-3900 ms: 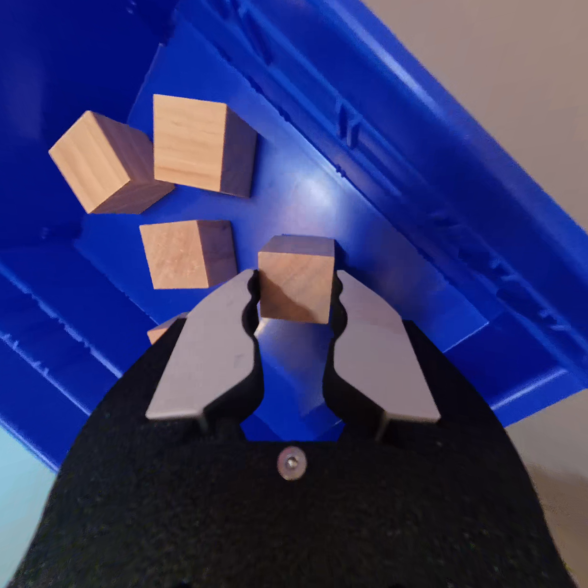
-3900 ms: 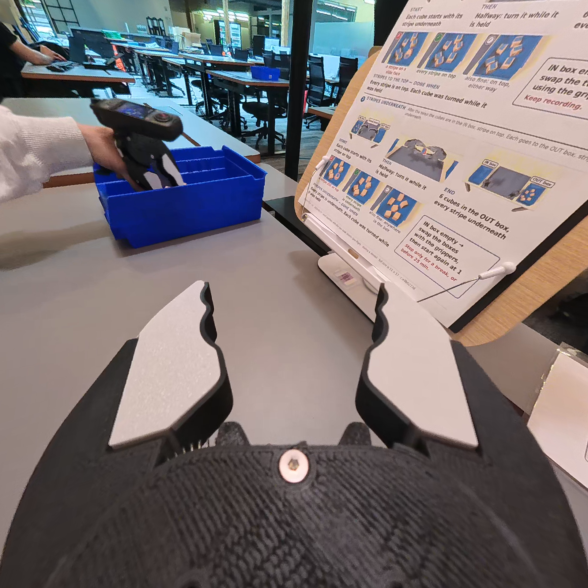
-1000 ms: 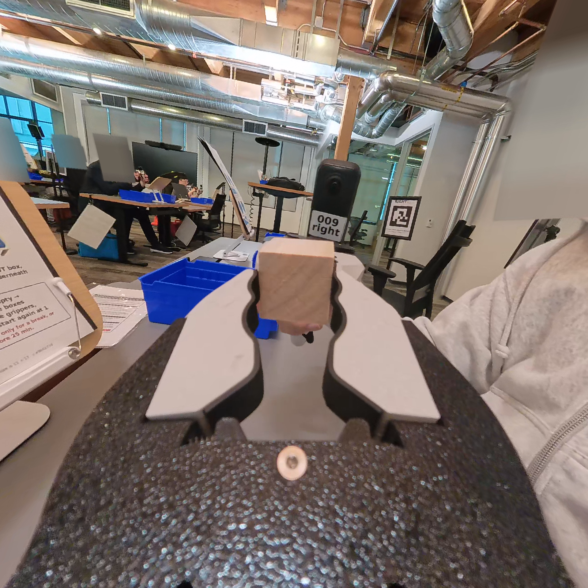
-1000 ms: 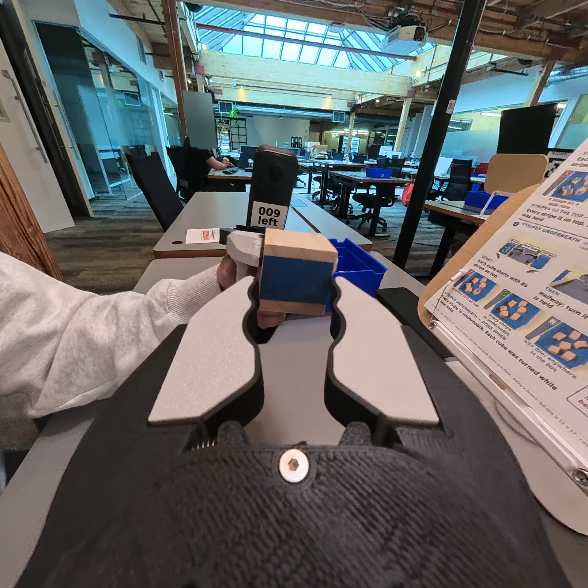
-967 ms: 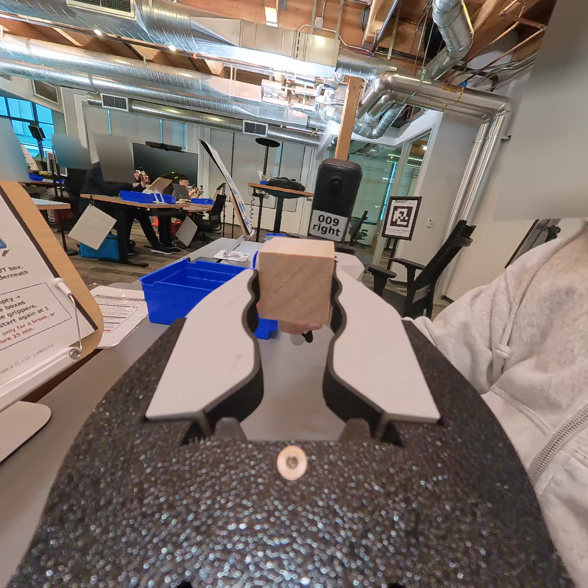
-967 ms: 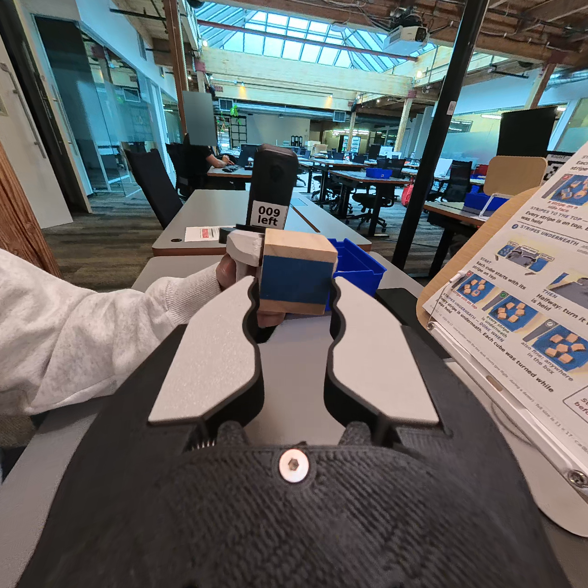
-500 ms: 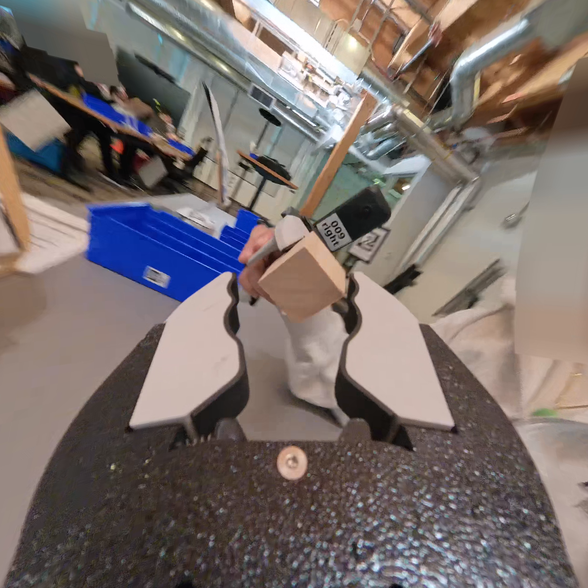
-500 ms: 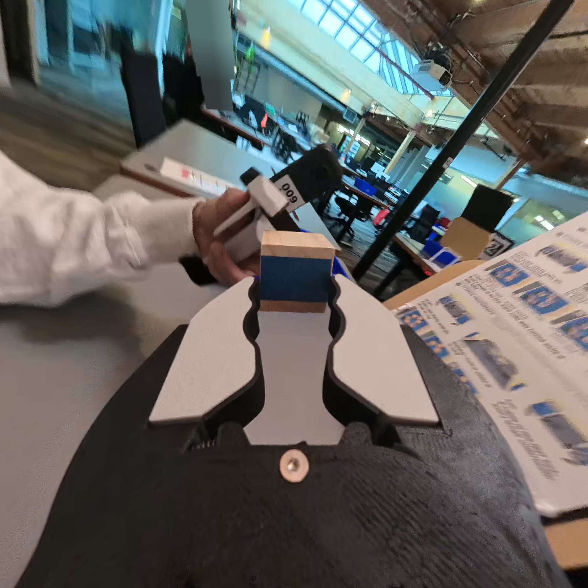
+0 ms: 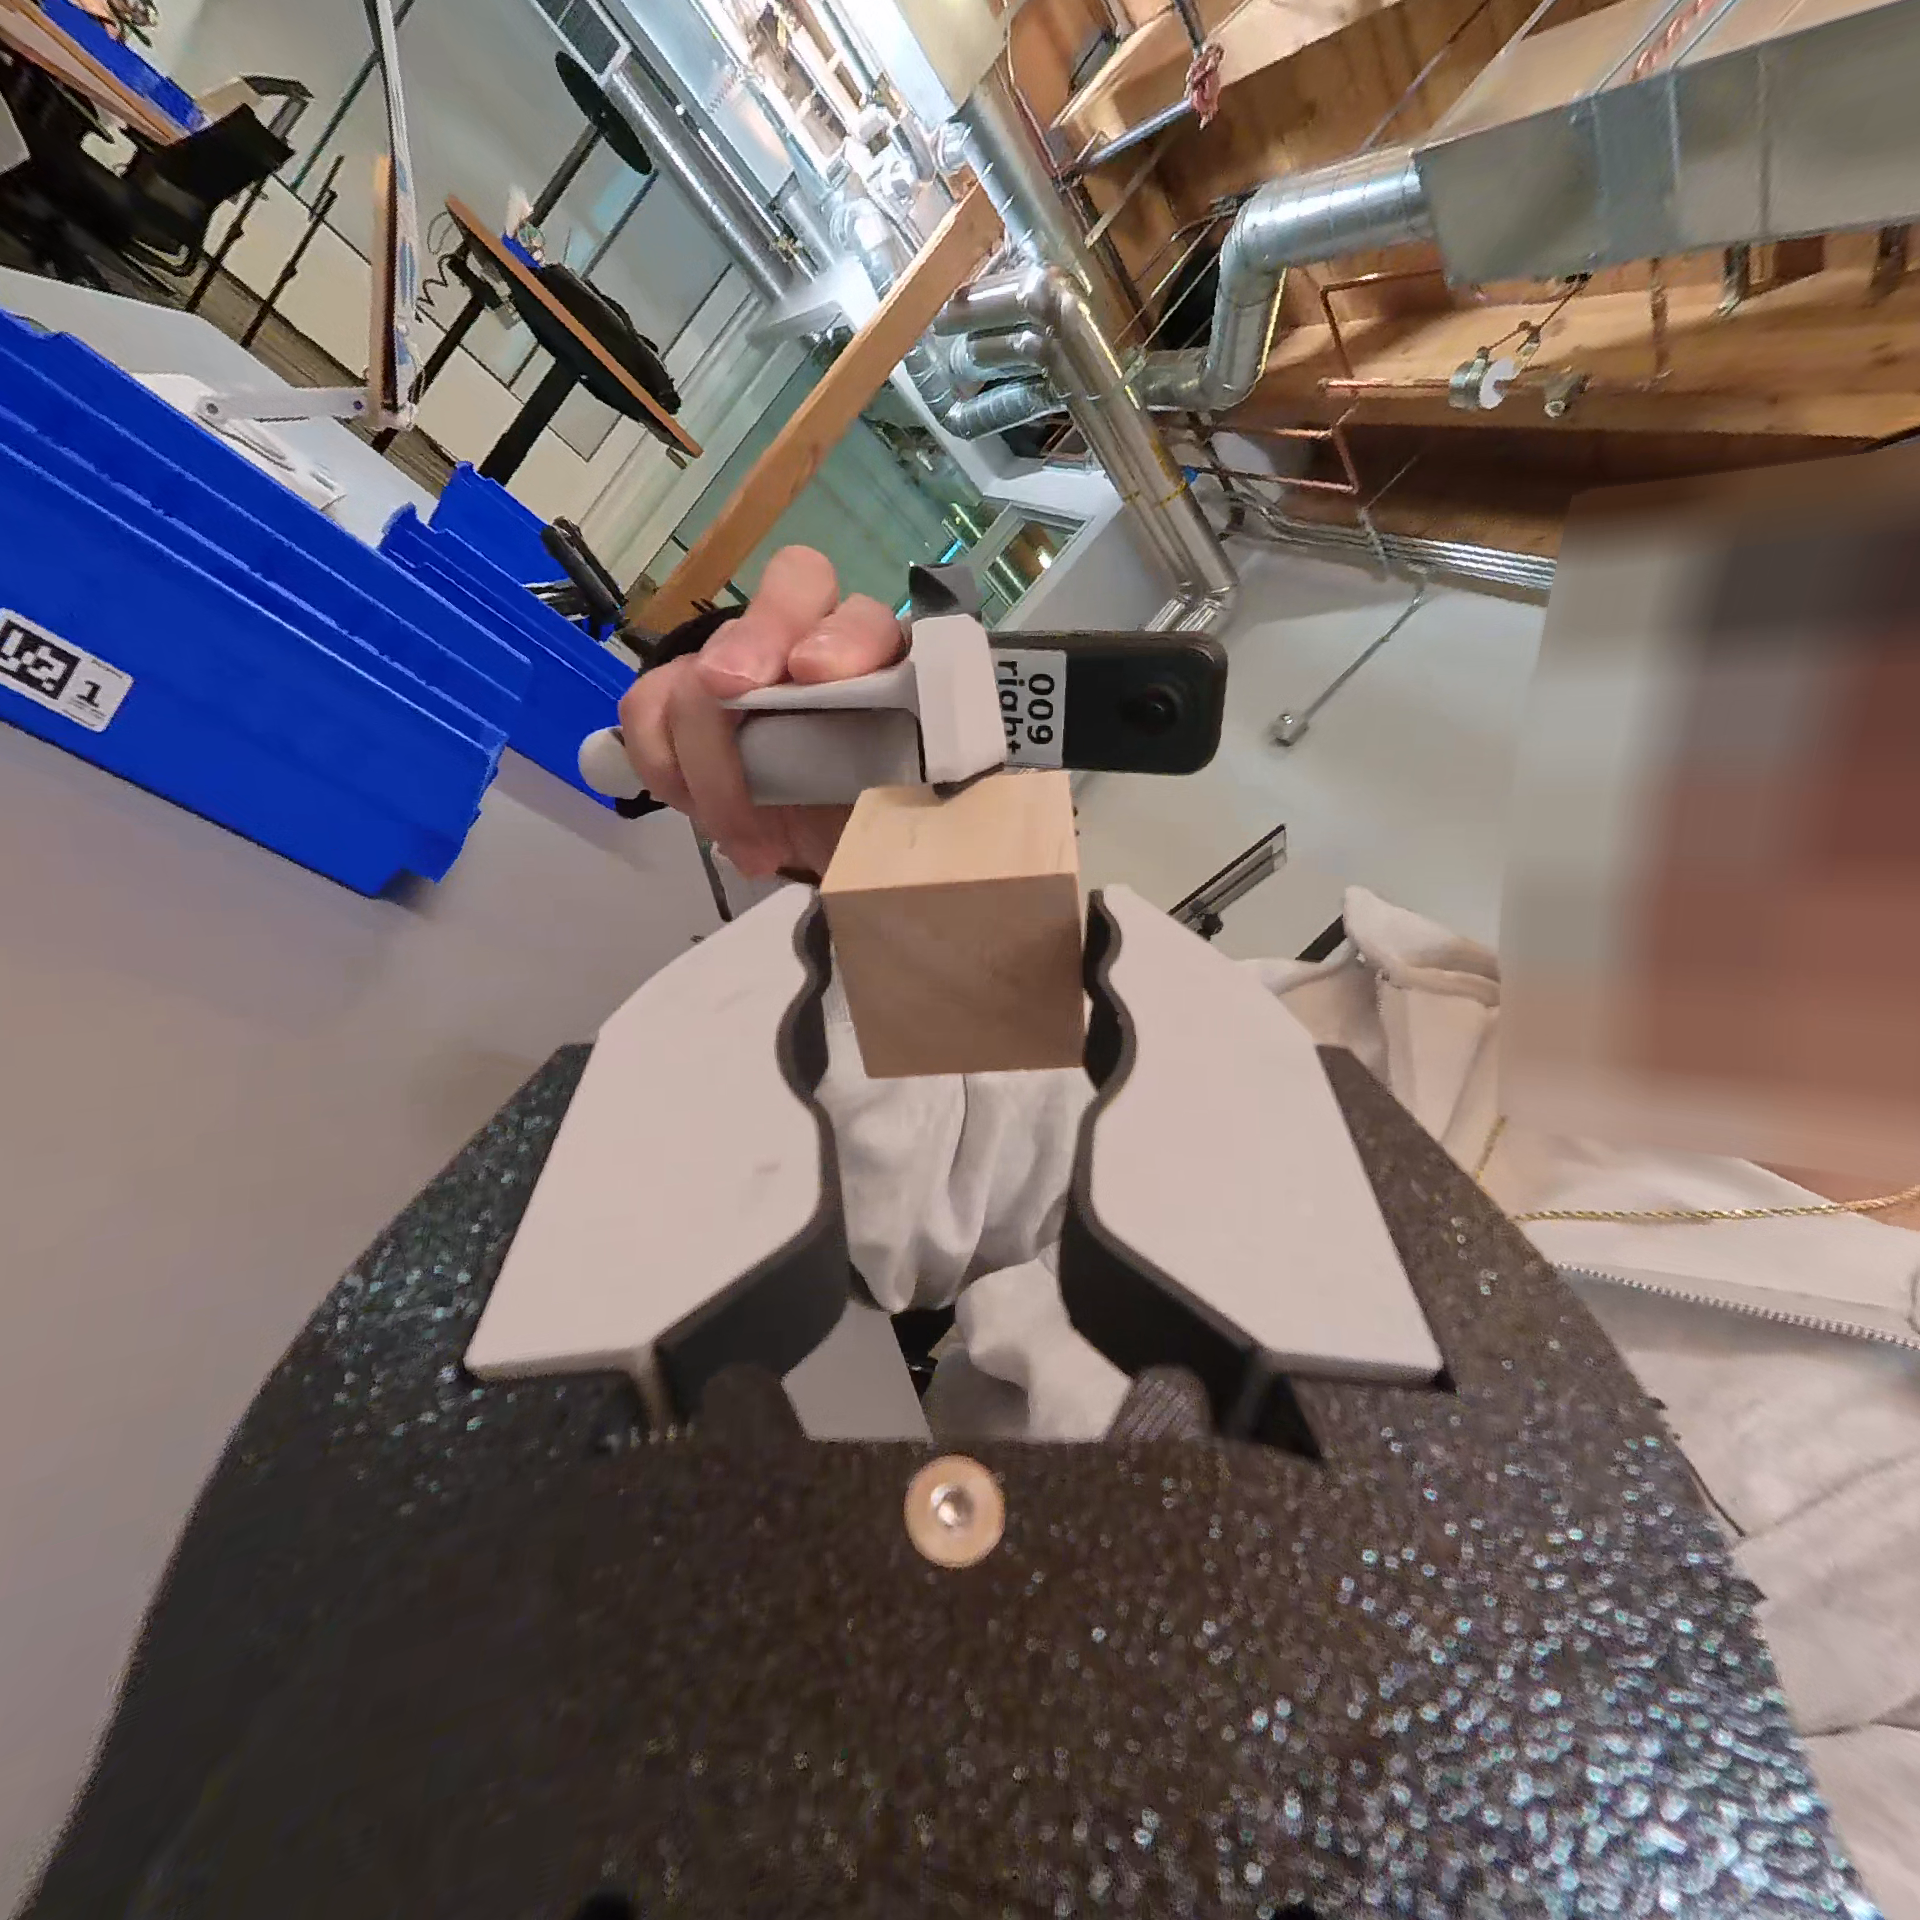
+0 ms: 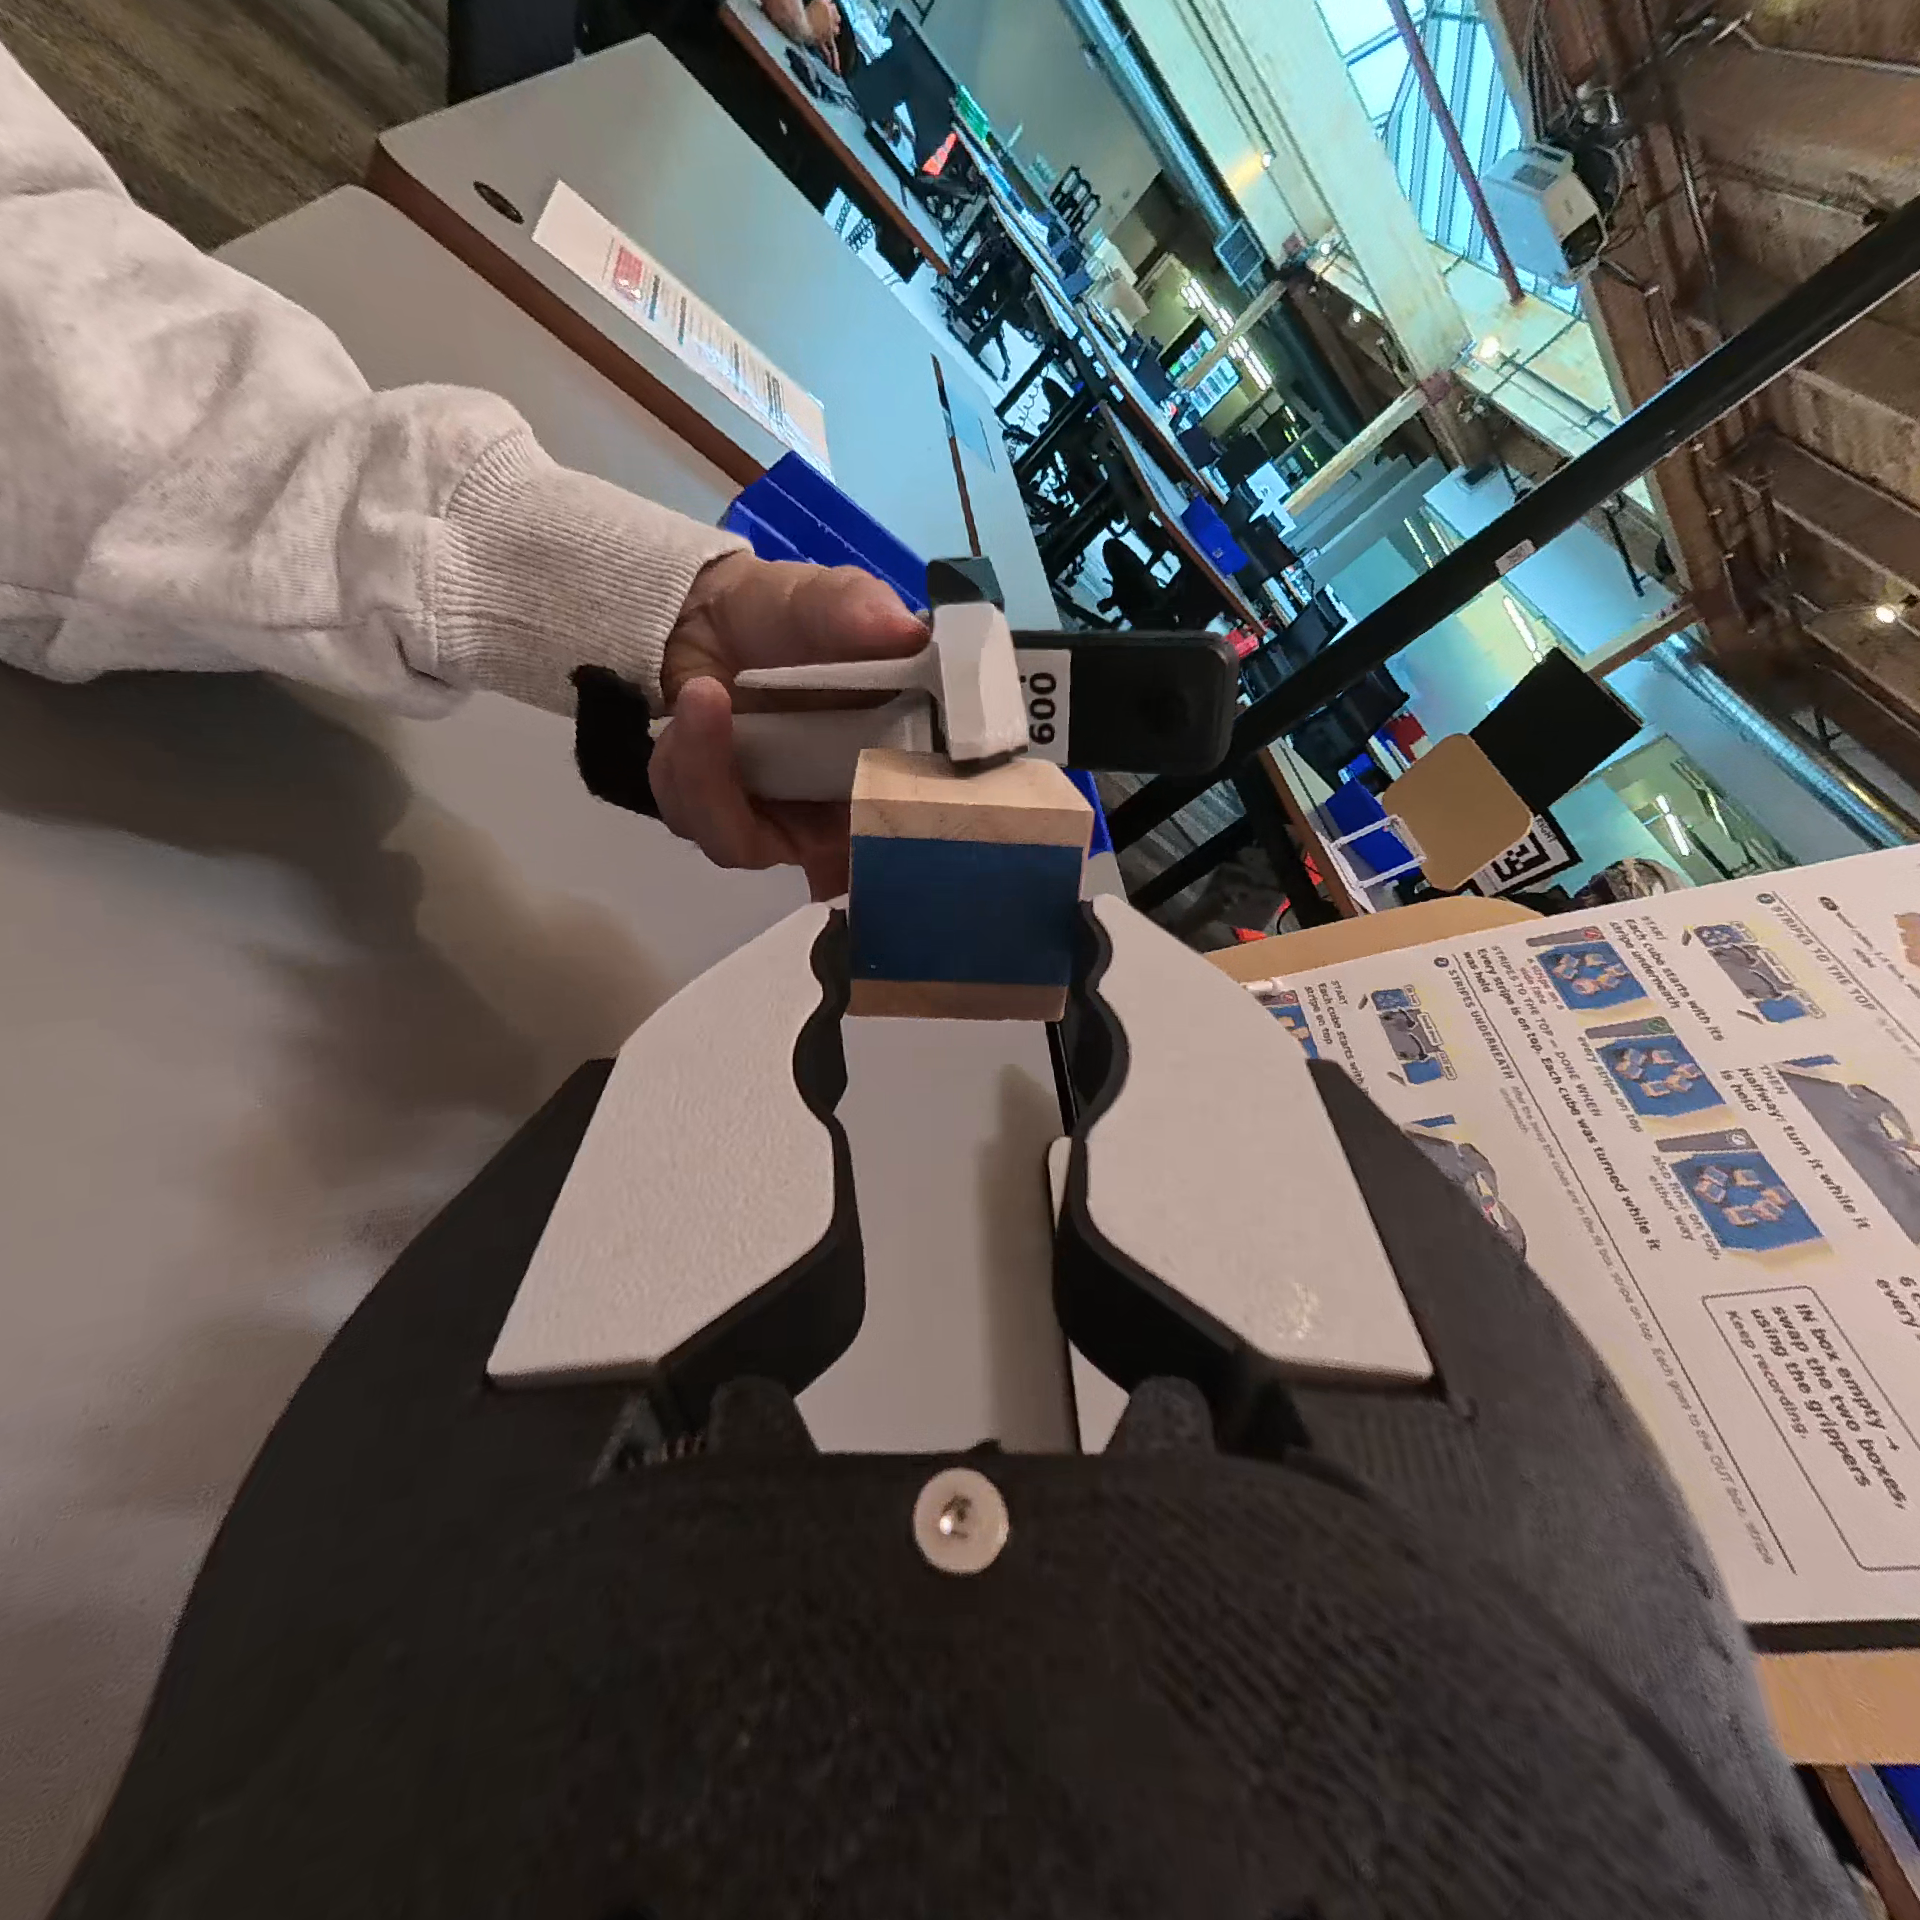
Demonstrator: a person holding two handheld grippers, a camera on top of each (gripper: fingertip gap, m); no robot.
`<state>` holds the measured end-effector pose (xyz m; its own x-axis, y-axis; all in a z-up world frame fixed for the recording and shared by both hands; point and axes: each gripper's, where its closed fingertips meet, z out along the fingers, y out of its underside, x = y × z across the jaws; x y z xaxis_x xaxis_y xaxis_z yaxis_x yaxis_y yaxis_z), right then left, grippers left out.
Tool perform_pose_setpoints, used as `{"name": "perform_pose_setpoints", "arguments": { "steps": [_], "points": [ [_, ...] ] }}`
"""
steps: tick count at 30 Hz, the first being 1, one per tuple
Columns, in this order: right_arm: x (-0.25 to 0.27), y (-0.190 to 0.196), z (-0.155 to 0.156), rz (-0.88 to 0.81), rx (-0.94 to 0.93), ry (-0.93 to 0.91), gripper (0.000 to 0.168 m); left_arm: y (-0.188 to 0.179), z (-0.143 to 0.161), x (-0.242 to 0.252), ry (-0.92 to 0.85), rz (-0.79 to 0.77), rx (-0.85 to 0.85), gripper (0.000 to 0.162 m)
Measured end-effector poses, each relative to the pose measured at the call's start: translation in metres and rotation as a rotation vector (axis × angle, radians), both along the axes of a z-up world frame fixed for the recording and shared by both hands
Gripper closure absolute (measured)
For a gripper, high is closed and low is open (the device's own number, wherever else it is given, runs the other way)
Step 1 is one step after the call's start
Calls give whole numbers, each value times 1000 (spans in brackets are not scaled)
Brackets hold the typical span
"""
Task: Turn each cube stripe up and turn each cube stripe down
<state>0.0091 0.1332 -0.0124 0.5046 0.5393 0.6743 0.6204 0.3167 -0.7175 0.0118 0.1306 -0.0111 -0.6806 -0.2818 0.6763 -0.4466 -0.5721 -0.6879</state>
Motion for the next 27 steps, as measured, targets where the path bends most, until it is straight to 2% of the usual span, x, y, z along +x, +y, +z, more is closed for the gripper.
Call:
{"name": "perform_pose_setpoints", "arguments": {
  "steps": [1, 10, 19, 27],
  "points": [
    [1, 0, -1, -3, -4, -1, 126, 0, -1, 1, 3, -4, -9, 116],
    [12, 7, -9, -78, -36, -28, 126, 7, -8, 14, -7, -15, -99, 117],
    [14, 6, -5, -77, -72, 73, 126, 6, -7, 20, -61, -35, -158, 117],
    [19, 11, 8, -133, -127, 263, 104, 19, 4, 16, -170, -2, -232, 118]
  ]
}}
